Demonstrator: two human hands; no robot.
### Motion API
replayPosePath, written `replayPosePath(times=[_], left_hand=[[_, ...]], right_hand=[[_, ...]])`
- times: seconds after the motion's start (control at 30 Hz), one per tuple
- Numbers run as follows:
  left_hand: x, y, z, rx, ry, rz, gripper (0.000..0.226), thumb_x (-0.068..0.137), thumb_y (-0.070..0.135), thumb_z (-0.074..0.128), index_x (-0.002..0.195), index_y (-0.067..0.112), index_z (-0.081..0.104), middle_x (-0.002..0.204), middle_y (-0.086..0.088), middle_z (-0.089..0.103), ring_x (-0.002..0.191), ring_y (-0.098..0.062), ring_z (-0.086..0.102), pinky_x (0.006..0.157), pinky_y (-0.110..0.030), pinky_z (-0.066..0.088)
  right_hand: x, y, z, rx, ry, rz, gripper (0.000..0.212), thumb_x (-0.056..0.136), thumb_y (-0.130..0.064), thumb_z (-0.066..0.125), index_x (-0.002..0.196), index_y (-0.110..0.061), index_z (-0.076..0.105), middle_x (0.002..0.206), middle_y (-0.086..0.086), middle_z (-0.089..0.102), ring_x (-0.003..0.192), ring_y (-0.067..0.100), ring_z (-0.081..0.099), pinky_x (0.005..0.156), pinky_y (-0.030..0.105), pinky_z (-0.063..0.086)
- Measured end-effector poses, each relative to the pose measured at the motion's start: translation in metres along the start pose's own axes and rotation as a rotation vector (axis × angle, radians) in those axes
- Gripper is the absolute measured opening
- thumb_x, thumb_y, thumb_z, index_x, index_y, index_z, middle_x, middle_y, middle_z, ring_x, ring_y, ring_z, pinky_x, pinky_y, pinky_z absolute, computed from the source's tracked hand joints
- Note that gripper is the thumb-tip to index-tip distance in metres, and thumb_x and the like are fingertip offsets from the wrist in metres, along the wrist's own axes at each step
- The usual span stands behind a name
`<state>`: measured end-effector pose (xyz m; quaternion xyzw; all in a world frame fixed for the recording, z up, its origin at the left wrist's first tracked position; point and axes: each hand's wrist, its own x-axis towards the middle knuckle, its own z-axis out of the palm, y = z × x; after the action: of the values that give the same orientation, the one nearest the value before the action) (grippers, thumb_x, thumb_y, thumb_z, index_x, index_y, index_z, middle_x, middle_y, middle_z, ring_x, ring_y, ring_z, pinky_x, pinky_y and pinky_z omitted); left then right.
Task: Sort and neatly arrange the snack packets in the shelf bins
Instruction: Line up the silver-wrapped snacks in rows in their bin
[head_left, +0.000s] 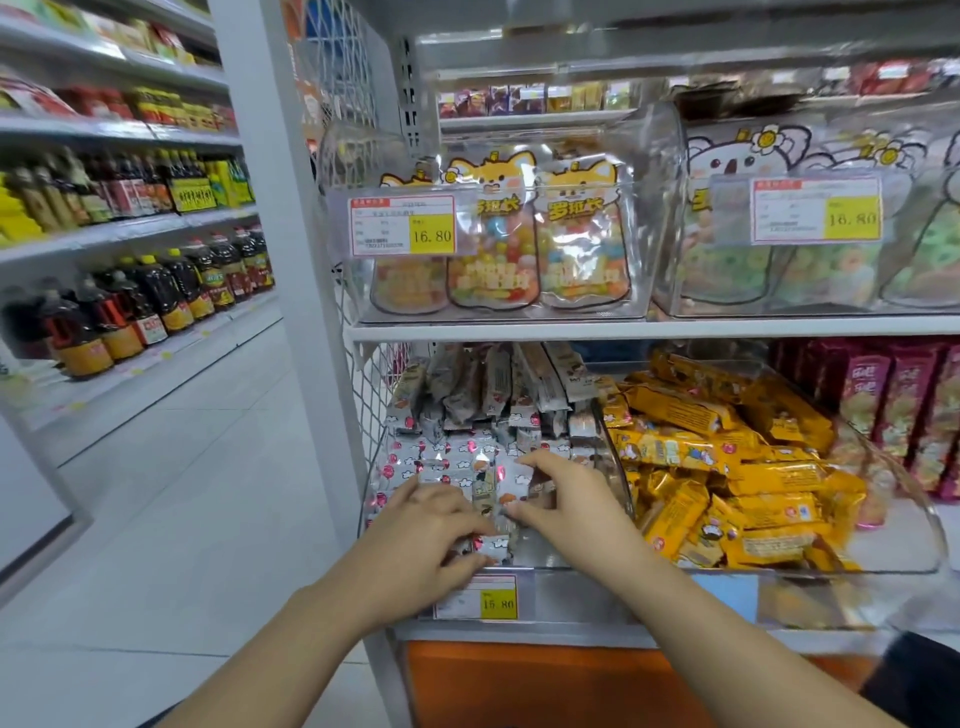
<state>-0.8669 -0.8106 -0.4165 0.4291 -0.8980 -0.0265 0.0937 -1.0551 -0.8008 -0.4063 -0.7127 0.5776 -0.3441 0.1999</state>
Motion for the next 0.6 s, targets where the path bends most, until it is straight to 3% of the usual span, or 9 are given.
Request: replayPosePath(times=[0.1, 0.17, 0.27, 0.33, 0.4, 0.43, 0.5, 0.6], left_hand=[[-0.003, -0.002, 0.004, 0.001, 0.030, -0.011, 0.057, 0.081, 0.064, 0.025, 0.122, 0.040, 0.057, 0.114, 0.016, 0.051, 0.114, -0.004, 0.040, 0.113, -0.036, 0.020], [-0.005, 0.001, 0.004, -0.055, 0.089, -0.041, 0.047, 0.084, 0.060, 0.036, 0.122, 0.038, 0.054, 0.118, 0.017, 0.047, 0.113, -0.004, 0.039, 0.109, -0.031, 0.026], [-0.009, 0.006, 0.007, -0.122, 0.124, -0.083, 0.048, 0.091, 0.050, 0.048, 0.136, 0.041, 0.034, 0.141, 0.021, 0.032, 0.129, -0.002, 0.028, 0.113, -0.024, 0.017], [-0.010, 0.007, 0.012, -0.060, 0.070, -0.058, 0.054, 0.095, 0.050, 0.034, 0.145, 0.043, 0.017, 0.152, 0.022, 0.017, 0.138, 0.001, 0.016, 0.116, -0.027, 0.000], [-0.010, 0.005, 0.016, 0.016, 0.039, -0.023, 0.058, 0.090, 0.054, 0.011, 0.146, 0.041, 0.016, 0.155, 0.020, 0.014, 0.140, 0.001, 0.015, 0.116, -0.031, -0.008], [-0.010, 0.005, 0.017, 0.038, 0.038, -0.015, 0.063, 0.087, 0.055, 0.005, 0.146, 0.040, 0.019, 0.155, 0.018, 0.015, 0.140, 0.000, 0.016, 0.116, -0.032, -0.009], [-0.010, 0.003, 0.019, 0.053, 0.040, -0.008, 0.067, 0.085, 0.055, 0.000, 0.146, 0.039, 0.022, 0.155, 0.018, 0.017, 0.140, -0.001, 0.016, 0.115, -0.032, -0.009], [-0.010, 0.000, 0.021, 0.022, 0.088, 0.012, 0.061, 0.090, 0.053, 0.007, 0.144, 0.037, 0.031, 0.151, 0.015, 0.028, 0.139, -0.004, 0.025, 0.114, -0.033, -0.004]], right_hand=[[0.003, 0.004, 0.011, 0.031, -0.114, 0.016, 0.043, 0.085, -0.025, 0.067, 0.126, -0.021, 0.055, 0.084, -0.015, 0.050, 0.071, 0.005, 0.053, 0.062, 0.012, 0.038], [0.005, 0.006, 0.014, 0.031, -0.160, 0.017, 0.037, 0.087, -0.022, 0.065, 0.123, -0.018, 0.057, 0.081, -0.009, 0.053, 0.071, 0.009, 0.055, 0.060, 0.014, 0.040], [0.005, 0.009, 0.017, 0.062, -0.257, 0.012, 0.026, 0.092, -0.012, 0.055, 0.117, -0.014, 0.061, 0.079, -0.002, 0.057, 0.071, 0.011, 0.056, 0.065, 0.018, 0.044], [0.004, 0.009, 0.015, 0.090, -0.317, 0.014, 0.025, 0.094, -0.009, 0.050, 0.116, -0.015, 0.060, 0.087, 0.001, 0.061, 0.075, 0.011, 0.058, 0.071, 0.020, 0.047], [0.003, 0.007, 0.011, 0.100, -0.368, 0.023, 0.031, 0.096, -0.009, 0.048, 0.124, -0.020, 0.056, 0.103, 0.000, 0.066, 0.086, 0.011, 0.062, 0.077, 0.020, 0.050], [0.003, 0.006, 0.007, 0.091, -0.370, 0.024, 0.034, 0.096, -0.010, 0.048, 0.128, -0.020, 0.054, 0.110, -0.001, 0.066, 0.089, 0.007, 0.061, 0.074, 0.012, 0.049], [0.006, 0.002, -0.003, -0.041, -0.191, -0.030, 0.034, 0.094, -0.013, 0.052, 0.127, -0.018, 0.055, 0.115, -0.003, 0.065, 0.090, -0.001, 0.056, 0.071, -0.001, 0.040], [0.014, -0.008, -0.022, -0.170, 0.294, -0.160, 0.024, 0.090, -0.015, 0.059, 0.113, -0.017, 0.064, 0.105, -0.005, 0.065, 0.093, 0.005, 0.055, 0.077, 0.009, 0.040]])
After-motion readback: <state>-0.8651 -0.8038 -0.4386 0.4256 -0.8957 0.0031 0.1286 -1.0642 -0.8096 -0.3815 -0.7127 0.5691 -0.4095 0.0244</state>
